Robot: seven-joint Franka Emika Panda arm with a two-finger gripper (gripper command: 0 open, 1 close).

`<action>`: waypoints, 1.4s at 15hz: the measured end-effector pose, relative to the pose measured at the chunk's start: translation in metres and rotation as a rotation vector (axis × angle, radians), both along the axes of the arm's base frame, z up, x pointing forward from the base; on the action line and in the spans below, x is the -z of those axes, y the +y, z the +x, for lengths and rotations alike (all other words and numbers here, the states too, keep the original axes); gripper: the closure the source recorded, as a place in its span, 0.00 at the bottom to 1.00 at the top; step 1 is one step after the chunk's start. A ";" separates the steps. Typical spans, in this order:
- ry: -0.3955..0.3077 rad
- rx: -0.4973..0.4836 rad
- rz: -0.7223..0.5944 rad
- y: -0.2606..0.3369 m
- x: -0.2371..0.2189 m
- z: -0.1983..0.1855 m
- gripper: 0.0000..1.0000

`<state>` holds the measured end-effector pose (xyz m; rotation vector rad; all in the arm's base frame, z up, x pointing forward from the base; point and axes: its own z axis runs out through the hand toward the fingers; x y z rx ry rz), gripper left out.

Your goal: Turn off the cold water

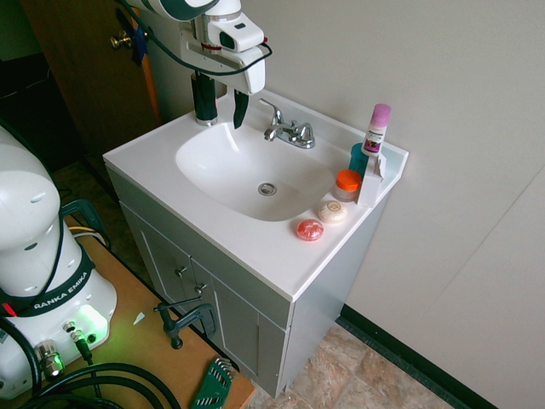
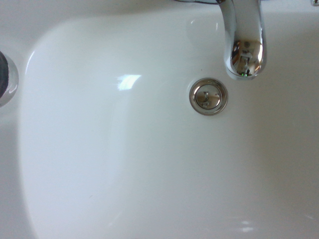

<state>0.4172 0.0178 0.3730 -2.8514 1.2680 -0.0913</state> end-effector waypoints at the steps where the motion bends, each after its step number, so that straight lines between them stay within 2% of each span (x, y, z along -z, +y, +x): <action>1: 0.001 0.003 0.003 0.000 0.000 0.000 0.00; 4: -0.038 0.049 0.006 -0.002 -0.012 0.012 0.00; 6: -0.103 0.128 -0.027 -0.011 -0.015 0.041 0.00; 8: -0.155 0.195 -0.069 -0.025 0.003 0.076 0.00; 11: -0.187 0.250 -0.109 -0.042 0.029 0.124 0.00; 14: -0.179 0.266 -0.139 -0.048 0.051 0.149 0.00; 21: -0.151 0.302 -0.178 -0.085 0.099 0.150 0.00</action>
